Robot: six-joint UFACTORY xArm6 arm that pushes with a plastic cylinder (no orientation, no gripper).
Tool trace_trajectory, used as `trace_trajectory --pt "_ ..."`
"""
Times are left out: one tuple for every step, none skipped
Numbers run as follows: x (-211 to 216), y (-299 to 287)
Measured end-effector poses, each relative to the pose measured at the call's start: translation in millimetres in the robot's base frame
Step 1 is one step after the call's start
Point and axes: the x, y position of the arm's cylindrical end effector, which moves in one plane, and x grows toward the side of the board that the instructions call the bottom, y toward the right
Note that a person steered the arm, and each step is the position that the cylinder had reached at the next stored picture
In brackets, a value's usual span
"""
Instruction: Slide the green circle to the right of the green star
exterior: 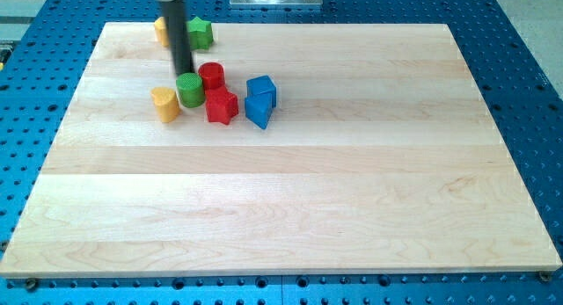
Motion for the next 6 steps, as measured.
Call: trace_trajectory --pt "26 -16" --pt "66 -20" --pt "88 -7" --pt "49 24" --pt "39 30" --pt "15 36"
